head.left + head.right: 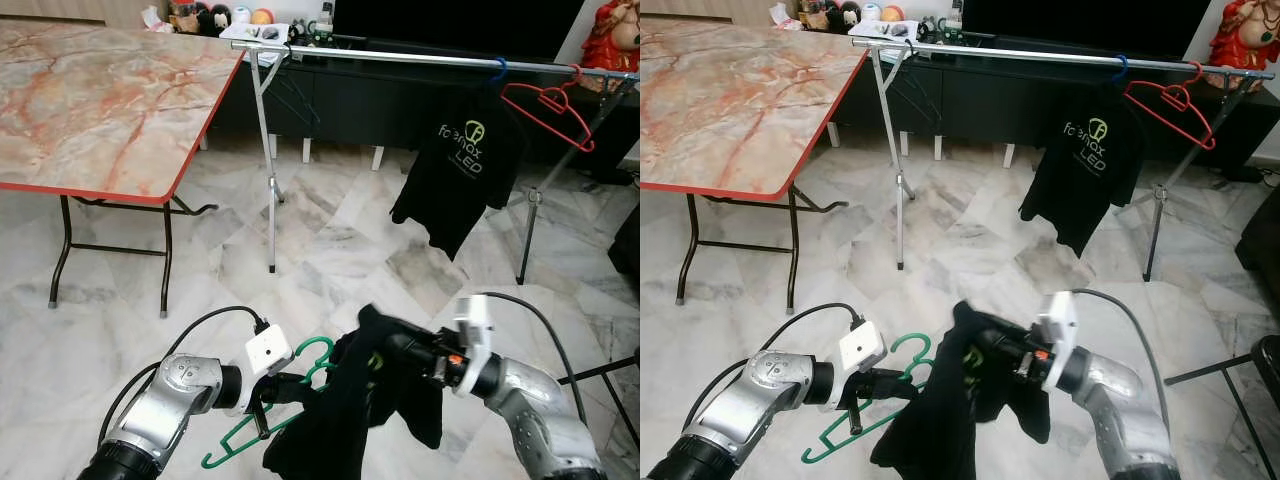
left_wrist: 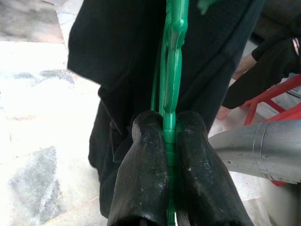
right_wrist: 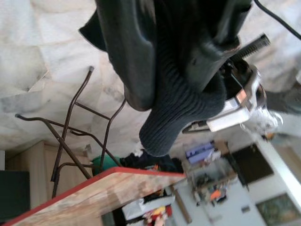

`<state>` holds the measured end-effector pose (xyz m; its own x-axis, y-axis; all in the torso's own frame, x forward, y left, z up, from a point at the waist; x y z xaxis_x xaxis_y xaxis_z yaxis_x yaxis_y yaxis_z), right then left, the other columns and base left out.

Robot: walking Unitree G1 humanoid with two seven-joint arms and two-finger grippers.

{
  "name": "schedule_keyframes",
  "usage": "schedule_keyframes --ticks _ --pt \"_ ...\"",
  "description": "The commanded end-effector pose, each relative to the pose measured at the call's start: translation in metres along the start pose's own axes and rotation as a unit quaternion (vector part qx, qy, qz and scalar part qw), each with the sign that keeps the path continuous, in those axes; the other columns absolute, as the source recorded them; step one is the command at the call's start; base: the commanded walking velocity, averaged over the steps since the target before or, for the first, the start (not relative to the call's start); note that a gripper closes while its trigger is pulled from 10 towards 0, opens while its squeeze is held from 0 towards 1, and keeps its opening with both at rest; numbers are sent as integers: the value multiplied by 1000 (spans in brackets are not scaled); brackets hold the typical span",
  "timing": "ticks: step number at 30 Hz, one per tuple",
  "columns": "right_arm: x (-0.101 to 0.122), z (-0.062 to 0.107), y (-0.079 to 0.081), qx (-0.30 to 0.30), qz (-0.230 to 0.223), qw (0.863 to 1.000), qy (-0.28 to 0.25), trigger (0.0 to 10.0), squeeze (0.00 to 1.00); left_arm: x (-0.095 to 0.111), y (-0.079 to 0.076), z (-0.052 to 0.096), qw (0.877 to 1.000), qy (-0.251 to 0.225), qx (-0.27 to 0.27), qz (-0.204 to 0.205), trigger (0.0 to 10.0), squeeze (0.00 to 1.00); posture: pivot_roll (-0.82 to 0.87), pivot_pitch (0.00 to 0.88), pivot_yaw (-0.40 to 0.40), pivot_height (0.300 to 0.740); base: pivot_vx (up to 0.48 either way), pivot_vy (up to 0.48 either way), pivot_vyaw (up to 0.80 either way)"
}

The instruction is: Hang hanger

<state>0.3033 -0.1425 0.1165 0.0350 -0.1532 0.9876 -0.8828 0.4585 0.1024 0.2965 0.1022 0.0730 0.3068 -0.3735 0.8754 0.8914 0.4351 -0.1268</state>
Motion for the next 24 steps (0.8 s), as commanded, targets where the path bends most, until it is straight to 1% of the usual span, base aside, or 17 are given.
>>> schedule_keyframes --ticks 1,2,9,13,15,18,19,20,22,23,24 --pt "11 2 2 -8 -9 999 -42 0 0 -3 -1 0 1000 -6 -1 11 0 0 -9 152 -60 740 0 0 0" --pt "11 3 5 -12 -18 998 -54 0 0 -3 -1 1 1000 -6 2 11 0 0 -9 153 -57 740 0 0 0" --pt "13 -4 8 -15 -30 997 -76 0 0 -2 3 3 1000 -9 11 9 0 0 -3 146 -54 740 0 0 0" --pt "17 -8 6 -23 -30 996 -84 0 0 -1 4 3 1000 -12 19 10 0 0 -2 144 -53 740 0 0 0" --pt "19 -8 1 -42 -32 995 -90 0 0 -2 6 4 999 -15 27 13 0 0 -1 145 -53 740 0 0 0" --pt "20 -6 -5 -72 -19 994 -84 0 0 -7 6 7 999 -13 32 19 0 0 -5 145 -53 740 0 0 0" --pt "19 -4 -9 -91 -11 993 -77 0 0 -10 6 9 999 -9 31 21 0 0 -4 146 -54 740 0 0 0" --pt "19 -4 -9 -91 -11 993 -77 0 0 -10 6 9 999 -9 31 21 0 0 -4 146 -54 740 0 0 0" --pt "14 -1 -13 -111 8 992 -52 0 0 -9 5 13 999 -17 26 29 0 0 -5 145 -56 740 0 0 0" --pt "14 -1 -13 -111 8 992 -52 0 0 -9 5 13 999 -17 26 29 0 0 -5 145 -56 740 0 0 0" --pt "8 2 -18 -132 19 991 -29 0 0 -7 5 17 999 -25 26 33 0 0 -5 145 -57 740 0 0 0"
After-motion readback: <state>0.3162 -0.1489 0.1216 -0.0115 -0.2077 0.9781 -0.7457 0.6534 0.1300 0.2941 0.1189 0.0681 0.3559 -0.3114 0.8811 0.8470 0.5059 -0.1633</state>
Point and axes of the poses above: a point about 5 cm out from each wrist's last joint towards the gripper, its own z axis pointing back from the gripper into the wrist, its own x axis along the axis of the wrist's last joint, y = z × x, the point moved 3 cm from there along -z, pointing out of the wrist towards the gripper, and after that the axes turned 8 degrees about z, right-handed, at the moved point
